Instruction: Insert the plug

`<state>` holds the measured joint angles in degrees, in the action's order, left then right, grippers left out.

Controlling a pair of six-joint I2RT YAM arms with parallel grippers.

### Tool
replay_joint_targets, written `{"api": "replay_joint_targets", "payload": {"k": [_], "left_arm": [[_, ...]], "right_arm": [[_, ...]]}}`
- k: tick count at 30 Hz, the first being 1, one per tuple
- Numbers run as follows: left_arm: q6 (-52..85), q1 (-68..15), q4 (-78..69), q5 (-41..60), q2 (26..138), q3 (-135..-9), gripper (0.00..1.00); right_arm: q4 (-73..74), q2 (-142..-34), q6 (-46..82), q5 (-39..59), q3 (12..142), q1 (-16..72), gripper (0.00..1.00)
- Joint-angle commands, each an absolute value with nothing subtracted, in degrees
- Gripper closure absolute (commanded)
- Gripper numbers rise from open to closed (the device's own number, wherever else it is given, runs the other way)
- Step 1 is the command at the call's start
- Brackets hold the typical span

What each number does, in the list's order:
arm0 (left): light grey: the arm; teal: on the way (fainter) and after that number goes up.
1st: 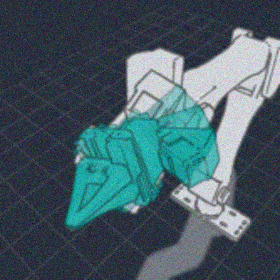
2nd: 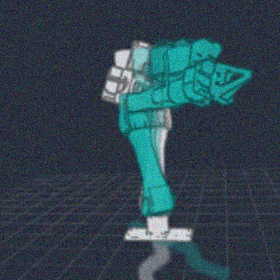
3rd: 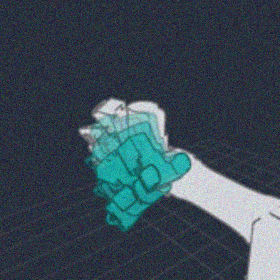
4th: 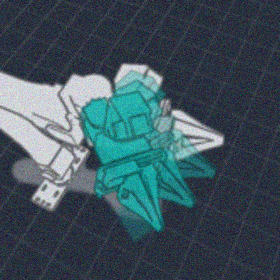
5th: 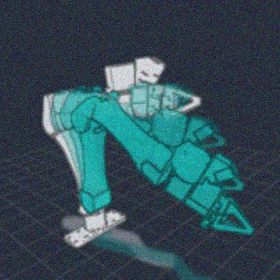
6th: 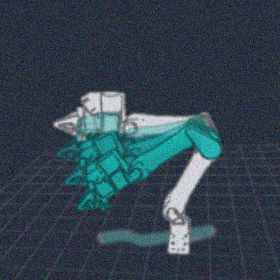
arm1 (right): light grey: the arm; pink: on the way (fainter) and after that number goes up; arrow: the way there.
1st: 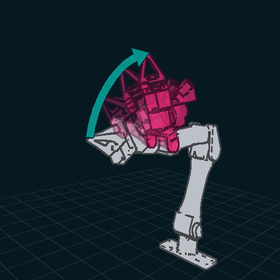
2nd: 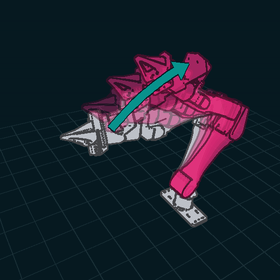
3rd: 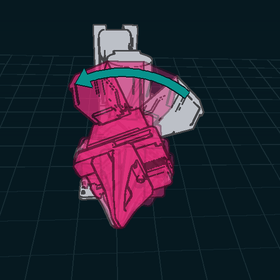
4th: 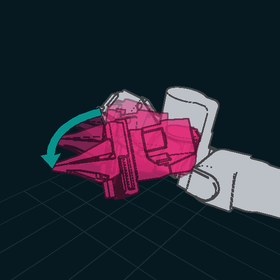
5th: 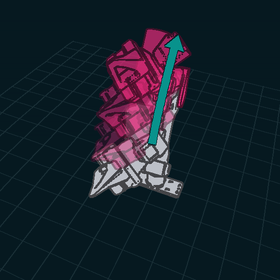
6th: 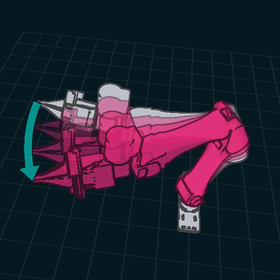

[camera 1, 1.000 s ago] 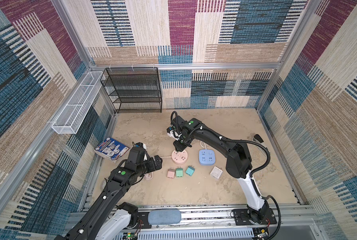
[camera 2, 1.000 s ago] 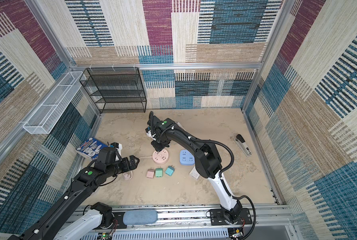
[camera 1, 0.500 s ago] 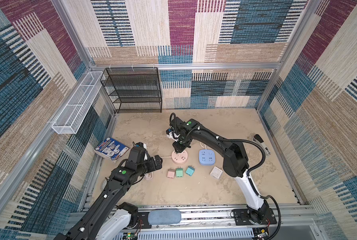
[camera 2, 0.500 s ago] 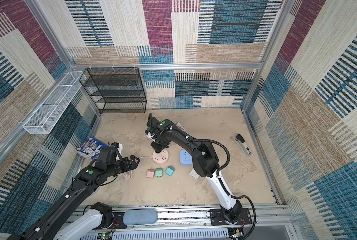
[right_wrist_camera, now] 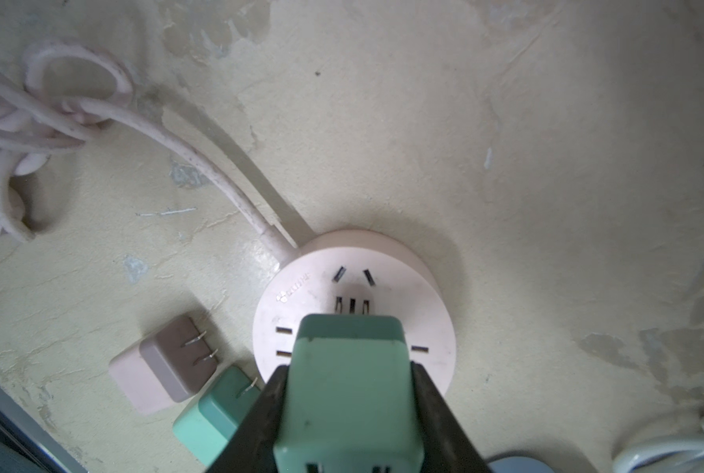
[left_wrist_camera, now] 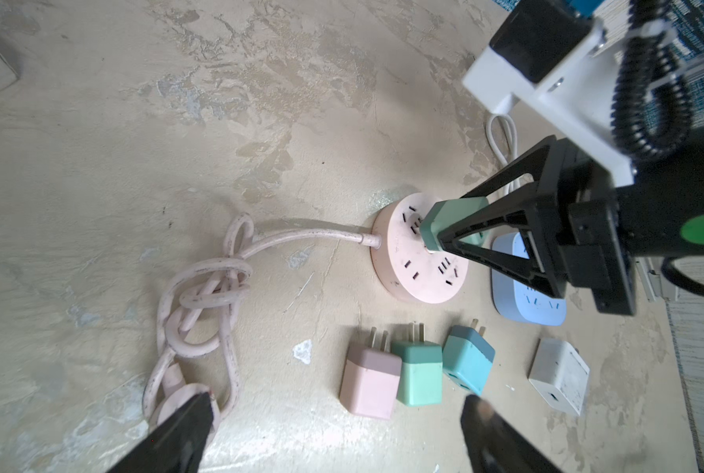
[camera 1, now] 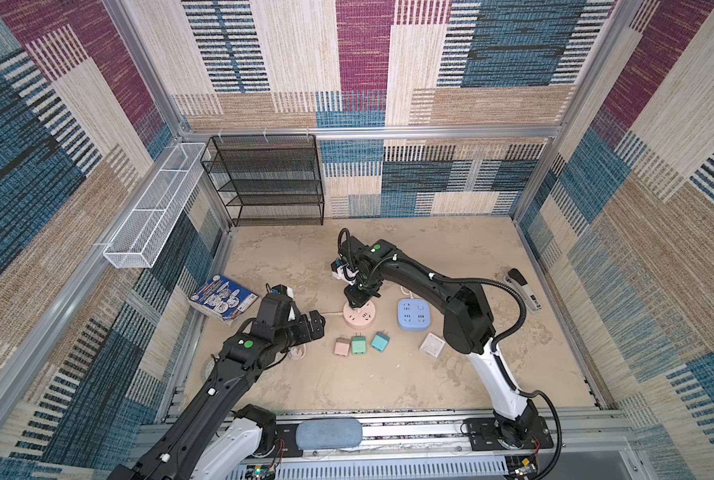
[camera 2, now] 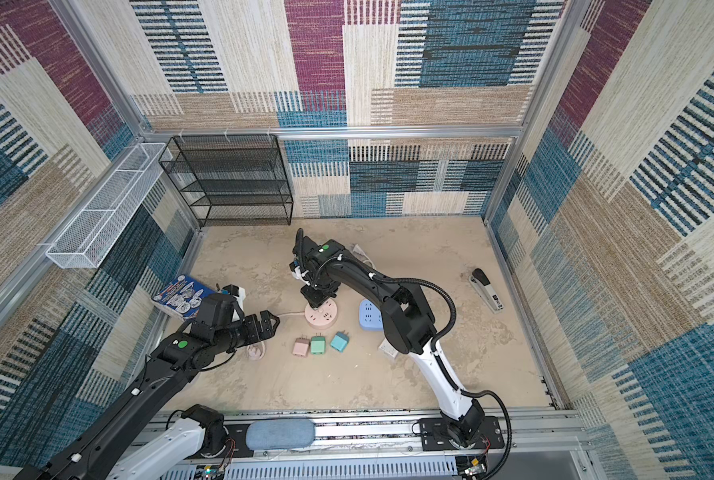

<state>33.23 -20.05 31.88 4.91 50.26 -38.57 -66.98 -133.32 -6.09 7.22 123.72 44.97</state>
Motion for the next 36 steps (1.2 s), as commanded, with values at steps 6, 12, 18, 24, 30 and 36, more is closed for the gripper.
{"api": "replay_joint_targets", "payload": {"k": [6, 12, 18, 24, 30, 36], "left_arm": [[32.8, -20.0, 30.9, 5.6, 50.3, -38.4, 0.00], [33.1, -20.0, 30.5, 6.2, 50.7, -38.1, 0.00], [33.1, -20.0, 30.7, 6.9, 50.7, -38.0, 0.00], [33.1, -20.0, 30.6, 6.9, 51.3, -38.1, 0.00], [33.3, -20.0, 30.2, 6.9, 52.1, -38.1, 0.00], [33.4, -20.0, 30.1, 6.7, 52.3, -37.8, 0.00]], "right_arm": [[-67.6, -134.5, -6.3, 5.3, 124.9, 45.0, 1.00], [-67.6, -135.5, -5.9, 4.4, 126.6, 45.0, 1.00], [-67.7, -137.2, -5.8, 4.7, 128.5, 45.0, 1.00], [-67.6, -138.7, -5.8, 4.8, 130.1, 45.1, 1.00], [-67.4, -139.8, -5.5, 4.9, 130.9, 45.0, 1.00], [-67.1, -141.2, -5.1, 5.0, 131.6, 45.3, 1.00]]}}
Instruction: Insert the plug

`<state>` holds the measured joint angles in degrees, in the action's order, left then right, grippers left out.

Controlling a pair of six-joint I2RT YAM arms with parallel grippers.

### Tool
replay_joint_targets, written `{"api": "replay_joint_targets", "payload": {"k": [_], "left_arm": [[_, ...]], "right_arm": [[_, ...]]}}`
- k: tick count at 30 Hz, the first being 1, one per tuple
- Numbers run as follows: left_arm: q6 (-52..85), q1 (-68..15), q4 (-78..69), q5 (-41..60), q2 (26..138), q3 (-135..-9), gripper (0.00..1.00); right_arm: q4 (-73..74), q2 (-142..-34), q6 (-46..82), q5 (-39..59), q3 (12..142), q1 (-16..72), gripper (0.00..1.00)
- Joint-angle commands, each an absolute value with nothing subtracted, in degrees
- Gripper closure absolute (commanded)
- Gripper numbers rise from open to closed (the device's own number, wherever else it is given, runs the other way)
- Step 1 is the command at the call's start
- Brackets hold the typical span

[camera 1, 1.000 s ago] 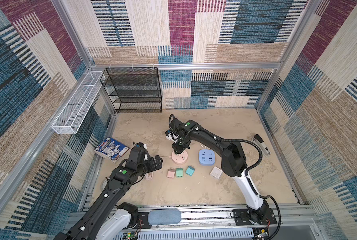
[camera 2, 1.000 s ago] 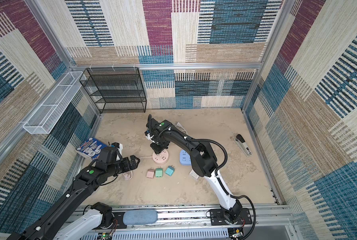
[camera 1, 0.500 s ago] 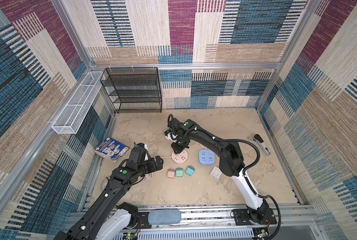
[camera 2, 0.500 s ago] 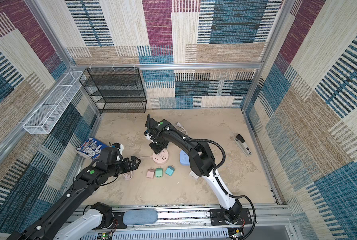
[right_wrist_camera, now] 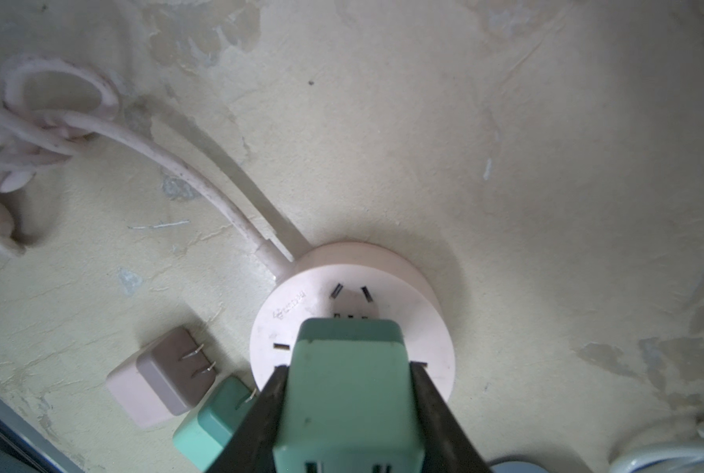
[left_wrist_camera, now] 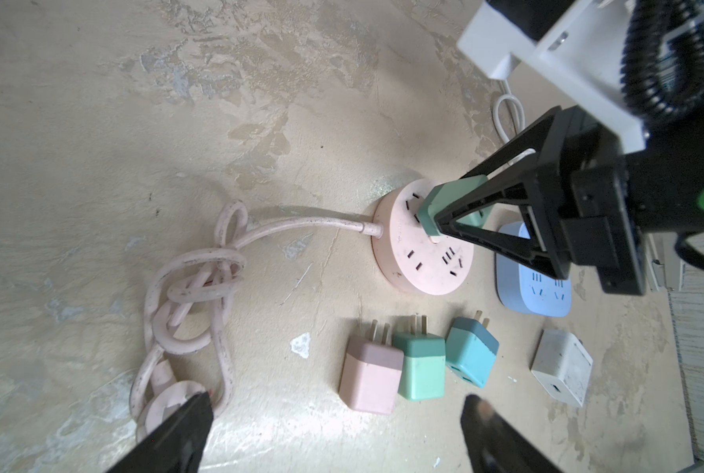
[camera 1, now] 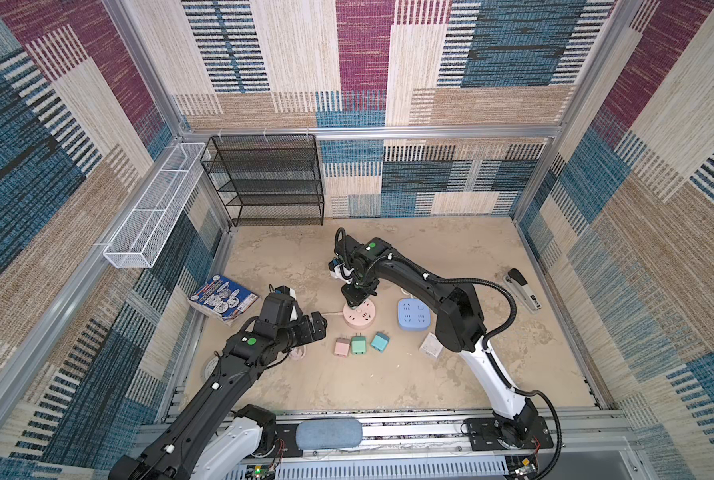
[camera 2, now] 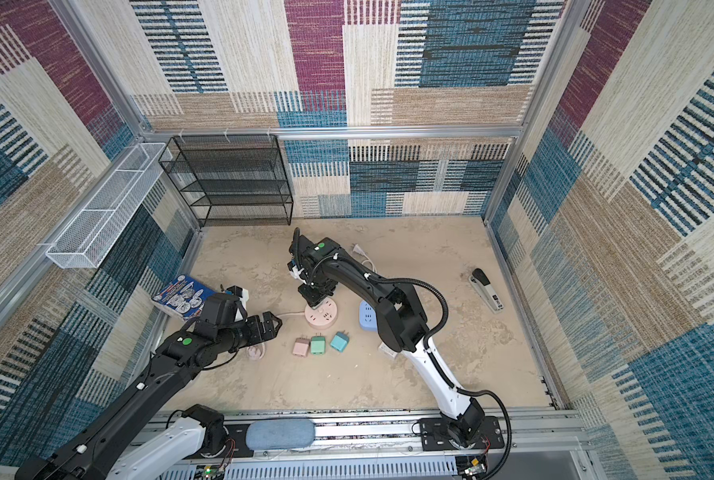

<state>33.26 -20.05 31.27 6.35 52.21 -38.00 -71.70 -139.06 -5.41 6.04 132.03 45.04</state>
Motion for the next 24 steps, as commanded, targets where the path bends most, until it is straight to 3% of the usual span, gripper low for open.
{"api": "replay_joint_targets", "payload": {"k": [1, 11, 24], "left_arm": [[33.5, -20.0, 30.1, 6.7, 52.3, -37.8, 0.00], [33.3, -20.0, 30.5, 6.1, 52.1, -37.8, 0.00], [33.1, -20.0, 30.6, 5.4, 51.9, -37.8, 0.00]], "right_arm": [[-67.0, -141.5, -4.9, 5.0, 131.8, 45.3, 1.00], [-65.9, -141.7, -2.4, 1.6, 129.7, 46.5, 1.00], [-34.5, -121.2, 2.3, 2.5, 96.1, 47.3, 1.00]]}}
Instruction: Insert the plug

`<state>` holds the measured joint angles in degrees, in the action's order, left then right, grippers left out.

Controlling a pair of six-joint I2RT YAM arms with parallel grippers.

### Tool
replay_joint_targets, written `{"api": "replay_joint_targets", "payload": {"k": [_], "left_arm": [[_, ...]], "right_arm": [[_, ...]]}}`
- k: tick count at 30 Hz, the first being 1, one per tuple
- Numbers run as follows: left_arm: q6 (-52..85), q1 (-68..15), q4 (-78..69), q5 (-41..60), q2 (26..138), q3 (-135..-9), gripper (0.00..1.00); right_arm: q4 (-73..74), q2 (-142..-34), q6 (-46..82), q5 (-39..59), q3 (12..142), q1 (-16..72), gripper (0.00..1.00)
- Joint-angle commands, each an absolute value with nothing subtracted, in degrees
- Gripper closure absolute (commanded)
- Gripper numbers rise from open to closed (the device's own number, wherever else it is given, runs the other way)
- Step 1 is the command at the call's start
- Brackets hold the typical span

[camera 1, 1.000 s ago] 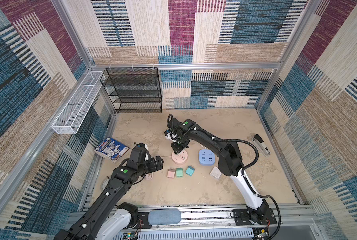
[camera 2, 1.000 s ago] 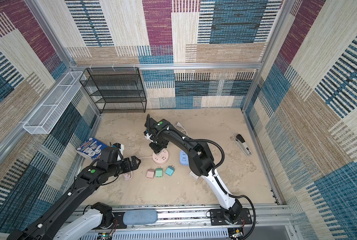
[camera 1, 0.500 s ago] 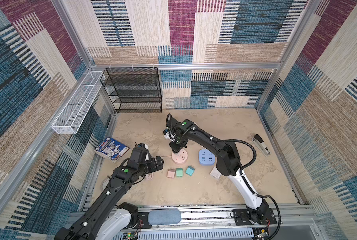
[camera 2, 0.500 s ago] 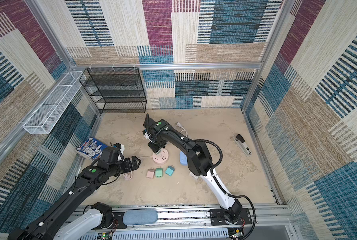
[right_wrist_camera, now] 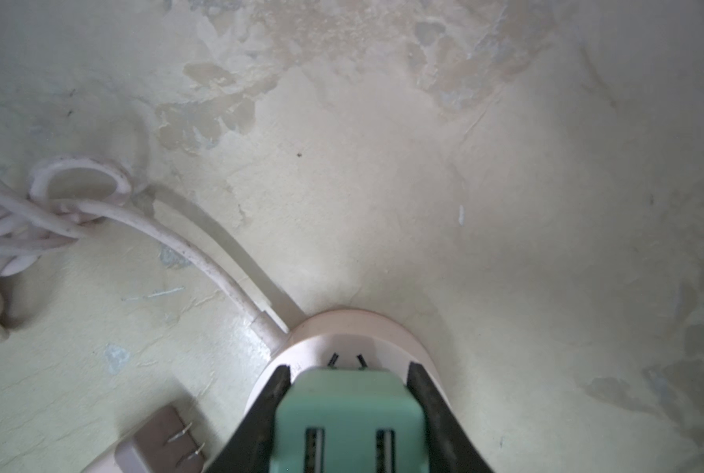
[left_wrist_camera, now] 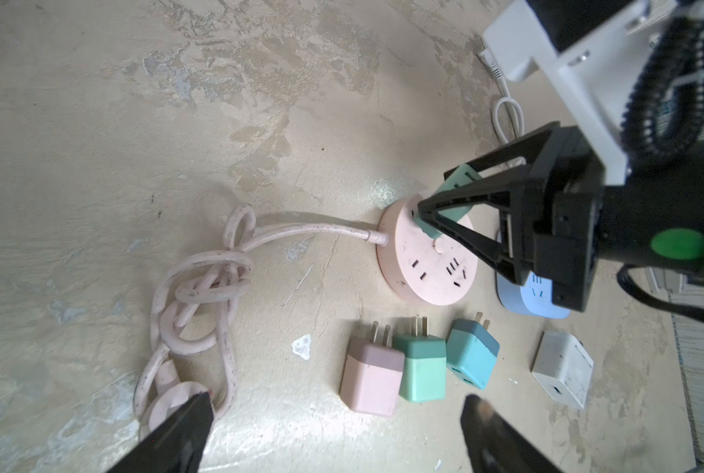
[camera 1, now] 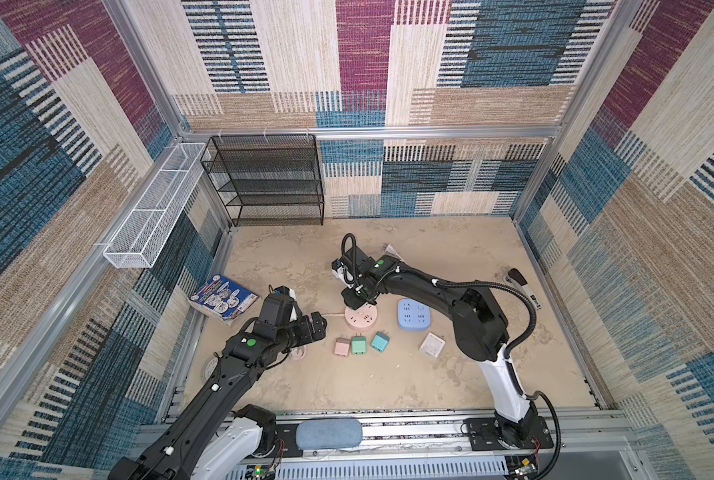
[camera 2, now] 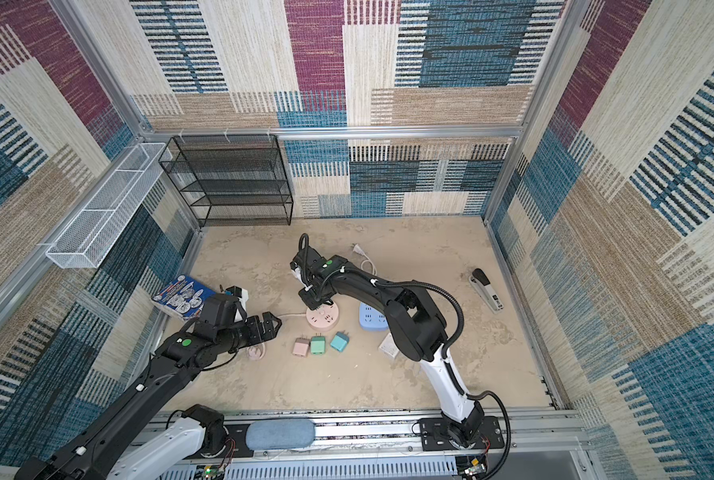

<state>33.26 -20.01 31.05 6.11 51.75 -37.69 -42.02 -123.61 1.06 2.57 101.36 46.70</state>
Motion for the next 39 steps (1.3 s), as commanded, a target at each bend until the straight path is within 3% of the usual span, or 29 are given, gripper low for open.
{"api": "replay_joint_targets", "payload": {"k": [1, 13, 39], "left_arm": [[33.1, -20.0, 30.5, 5.4, 52.0, -37.8, 0.00], [33.4, -20.0, 29.2, 6.4, 53.8, -38.0, 0.00], [33.7, -20.0, 26.8, 7.3, 56.6, -37.6, 0.01]], "right_arm": [[-31.7, -120.3, 2.1, 2.2, 93.9, 47.8, 1.00], [-10.2, -113.5, 5.7, -1.5, 72.5, 49.6, 1.00], [0.0, -109.5, 10.8, -6.5, 55.6, 51.7, 1.00]]}}
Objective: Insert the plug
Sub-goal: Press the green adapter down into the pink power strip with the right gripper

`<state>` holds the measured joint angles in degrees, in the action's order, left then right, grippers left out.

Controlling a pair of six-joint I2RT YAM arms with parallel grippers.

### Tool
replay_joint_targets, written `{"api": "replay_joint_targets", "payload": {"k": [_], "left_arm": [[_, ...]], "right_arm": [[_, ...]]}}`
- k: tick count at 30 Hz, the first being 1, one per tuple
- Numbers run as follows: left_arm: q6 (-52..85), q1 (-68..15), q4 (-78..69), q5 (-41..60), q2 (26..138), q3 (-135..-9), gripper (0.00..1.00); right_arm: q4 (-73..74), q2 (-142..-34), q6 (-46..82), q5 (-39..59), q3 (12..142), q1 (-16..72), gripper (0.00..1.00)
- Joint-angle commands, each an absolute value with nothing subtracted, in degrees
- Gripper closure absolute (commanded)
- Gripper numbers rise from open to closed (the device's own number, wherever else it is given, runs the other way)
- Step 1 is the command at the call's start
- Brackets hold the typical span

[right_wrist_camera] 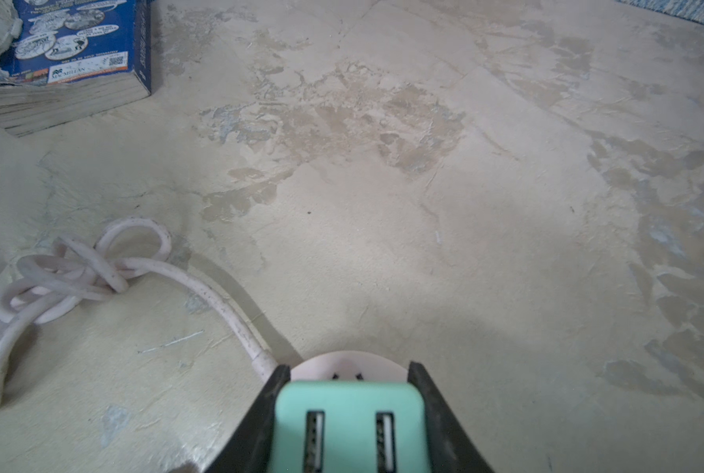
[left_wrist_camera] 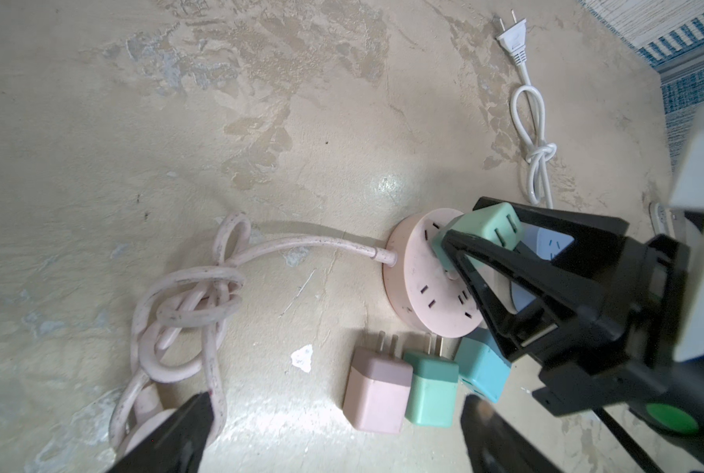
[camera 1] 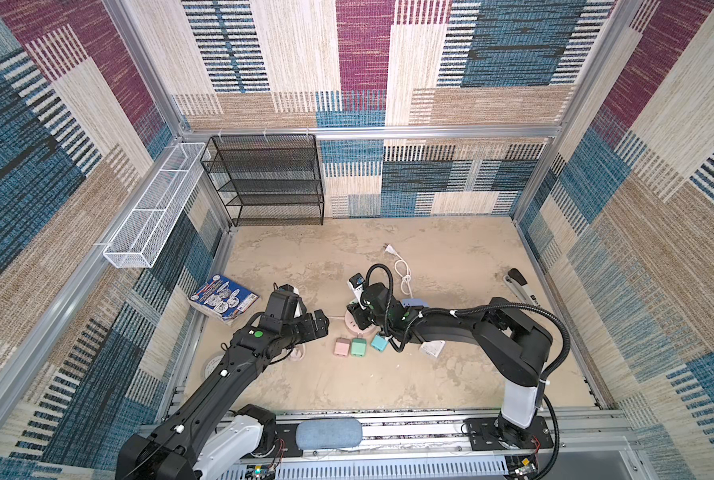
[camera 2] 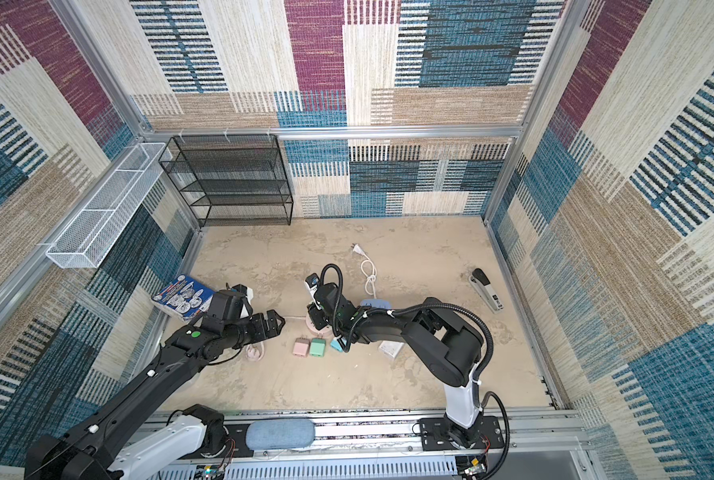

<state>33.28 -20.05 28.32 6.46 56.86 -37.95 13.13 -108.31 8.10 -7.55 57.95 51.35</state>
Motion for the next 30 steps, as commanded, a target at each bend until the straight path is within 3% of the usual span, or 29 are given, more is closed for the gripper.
{"api": "replay_joint_targets", "payload": {"k": [1, 14, 30], "left_arm": [[33.7, -20.0, 26.5, 7.2, 56.4, -37.4, 0.01], [33.9, -20.0, 26.3, 7.1, 56.9, -36.7, 0.01], [33.6, -20.0, 24.9, 7.5, 58.2, -36.0, 0.00]], "right_arm": [[1.0, -109.7, 10.9, -7.0, 54.5, 51.8, 1.00], [6.4, -111.3, 13.2, -12.4, 47.1, 53.8, 1.00], [-4.7, -119.0, 12.7, -10.4, 54.7, 54.6, 1.00]]}}
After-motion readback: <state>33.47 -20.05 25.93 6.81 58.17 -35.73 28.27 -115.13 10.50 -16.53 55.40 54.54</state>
